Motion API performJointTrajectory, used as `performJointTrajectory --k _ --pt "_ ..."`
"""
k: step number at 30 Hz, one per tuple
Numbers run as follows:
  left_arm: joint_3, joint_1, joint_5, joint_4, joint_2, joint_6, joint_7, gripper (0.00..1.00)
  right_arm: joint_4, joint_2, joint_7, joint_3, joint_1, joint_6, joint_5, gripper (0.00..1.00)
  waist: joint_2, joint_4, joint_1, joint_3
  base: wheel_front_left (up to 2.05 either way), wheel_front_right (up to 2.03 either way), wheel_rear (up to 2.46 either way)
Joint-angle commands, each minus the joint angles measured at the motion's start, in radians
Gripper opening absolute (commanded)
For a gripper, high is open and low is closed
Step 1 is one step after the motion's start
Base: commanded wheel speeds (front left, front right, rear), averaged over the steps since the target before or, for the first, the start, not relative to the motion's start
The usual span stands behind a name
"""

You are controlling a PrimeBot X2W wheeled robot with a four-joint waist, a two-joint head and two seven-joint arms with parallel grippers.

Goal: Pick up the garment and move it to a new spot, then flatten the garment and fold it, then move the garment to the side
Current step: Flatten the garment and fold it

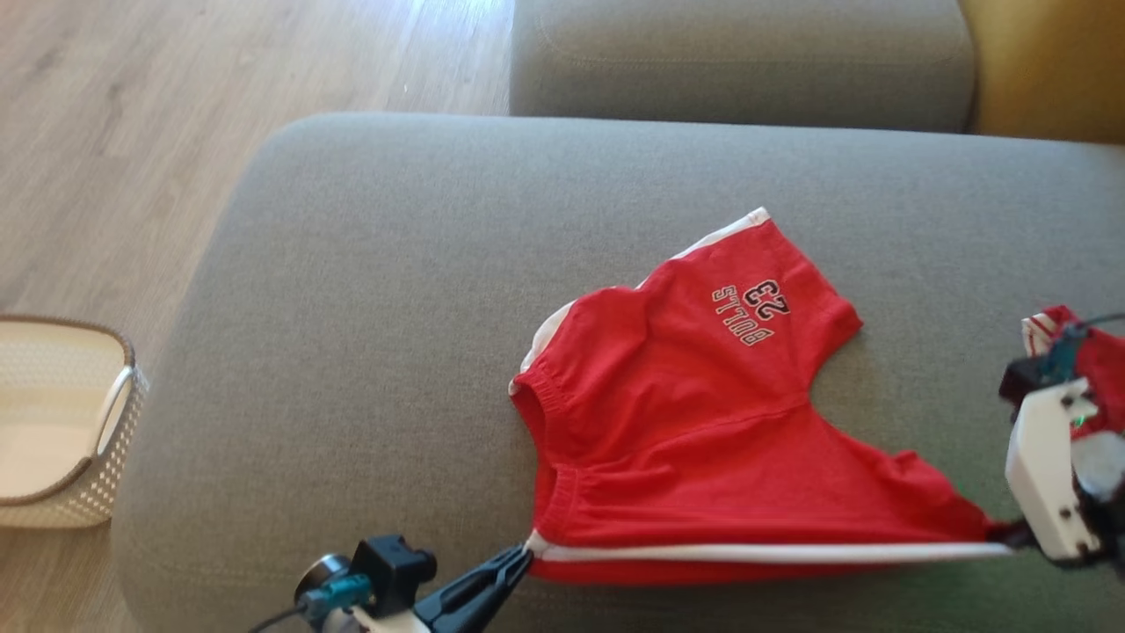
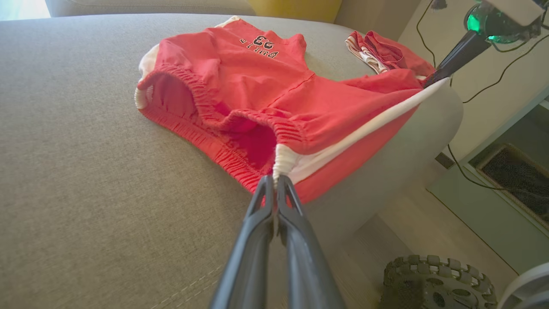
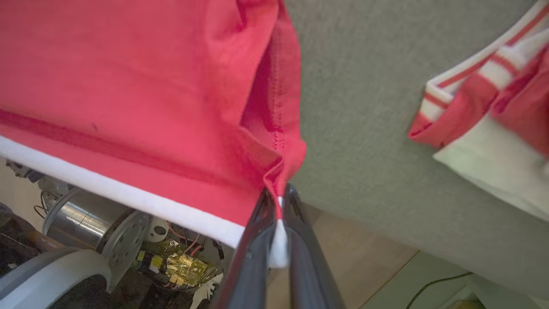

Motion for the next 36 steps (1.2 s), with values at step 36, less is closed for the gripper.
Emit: performJointTrajectory --k 36 --pt "0.166 -0.362 0.09 0.037 -0.257 0.002 -0.031 0.0 0.407 0.37 -0.132 -0.393 -0.796 0.0 -0.717 0.0 -0.0001 0.219 0.0 0.399 0.0 0.0 0.0"
